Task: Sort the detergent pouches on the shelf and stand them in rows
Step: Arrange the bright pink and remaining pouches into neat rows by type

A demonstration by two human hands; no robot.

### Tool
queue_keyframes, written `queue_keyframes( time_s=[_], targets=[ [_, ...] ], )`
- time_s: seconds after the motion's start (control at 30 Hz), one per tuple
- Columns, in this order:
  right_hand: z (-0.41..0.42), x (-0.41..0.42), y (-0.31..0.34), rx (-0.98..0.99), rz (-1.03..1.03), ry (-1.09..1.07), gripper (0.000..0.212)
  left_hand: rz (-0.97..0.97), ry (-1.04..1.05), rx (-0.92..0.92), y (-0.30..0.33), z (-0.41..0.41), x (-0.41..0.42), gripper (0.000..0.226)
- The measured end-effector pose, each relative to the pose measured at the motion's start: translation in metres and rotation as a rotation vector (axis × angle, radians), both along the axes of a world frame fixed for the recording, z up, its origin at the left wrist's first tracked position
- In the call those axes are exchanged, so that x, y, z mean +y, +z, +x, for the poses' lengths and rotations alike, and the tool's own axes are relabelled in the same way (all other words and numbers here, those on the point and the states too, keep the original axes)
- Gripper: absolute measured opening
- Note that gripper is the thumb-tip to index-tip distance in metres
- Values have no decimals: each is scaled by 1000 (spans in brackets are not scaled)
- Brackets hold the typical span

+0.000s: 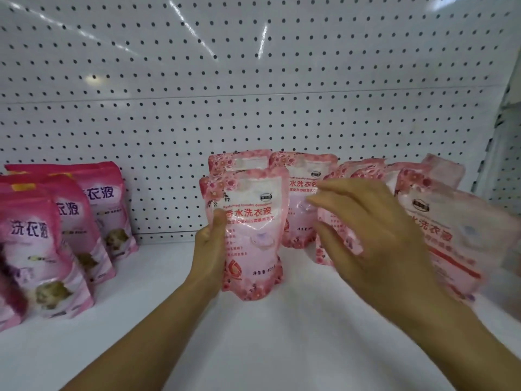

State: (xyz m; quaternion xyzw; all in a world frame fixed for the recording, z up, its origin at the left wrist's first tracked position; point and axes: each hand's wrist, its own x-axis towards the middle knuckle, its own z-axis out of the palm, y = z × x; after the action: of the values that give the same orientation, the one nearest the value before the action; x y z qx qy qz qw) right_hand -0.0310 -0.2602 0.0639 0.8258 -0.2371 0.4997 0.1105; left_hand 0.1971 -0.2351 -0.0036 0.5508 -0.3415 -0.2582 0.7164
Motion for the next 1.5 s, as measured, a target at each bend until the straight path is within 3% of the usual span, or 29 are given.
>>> queue_keyframes(
  time_s=[0.07,0.13,0.23,0.3,0.37,0.5,0.57,0.67,0.77,0.87,1.13,1.17,1.3,1.4,1.5],
  targets=[
    [14,-16,21,161,-104,-83,45,-27,19,-20,-3,-2,0,48],
    [23,-40,51,410,59,-331,53,-51,55,3,-5,-2,-1,46],
    [32,-74,76,703,264,-609,29,-91,131,53,-5,2,-5,42],
    [36,-86,80,691,358,-582,19,-126,185,83,-5,7,-8,41],
    [40,-92,78,690,312,-521,10,-155,249,90,-5,16,-13,42],
    [51,-91,77,622,295,-357,17,-211,351,49,-5,37,-25,42],
    [68,-91,71,574,299,-286,11,-217,381,42,-5,41,-30,48],
    [87,-93,61,474,274,-246,12,-200,334,36,-7,42,-38,48],
    [87,-95,46,374,173,-264,18,-160,254,-8,-21,41,-36,62],
    [86,-94,28,301,-47,-314,23,-124,234,-22,-36,37,-27,49],
    [84,-107,21,231,-104,-197,17,-131,298,38,-30,31,-38,44],
    [84,-103,18,194,-149,-208,19,-133,278,43,-32,32,-38,44],
    [80,-77,-23,253,-275,-160,75,-100,120,62,-30,35,-29,42],
    [65,-66,-74,337,-228,-173,87,47,-85,-9,-30,45,-8,60],
    [55,-76,-101,410,-25,-287,108,308,-128,-326,-26,52,14,81]
  ],
)
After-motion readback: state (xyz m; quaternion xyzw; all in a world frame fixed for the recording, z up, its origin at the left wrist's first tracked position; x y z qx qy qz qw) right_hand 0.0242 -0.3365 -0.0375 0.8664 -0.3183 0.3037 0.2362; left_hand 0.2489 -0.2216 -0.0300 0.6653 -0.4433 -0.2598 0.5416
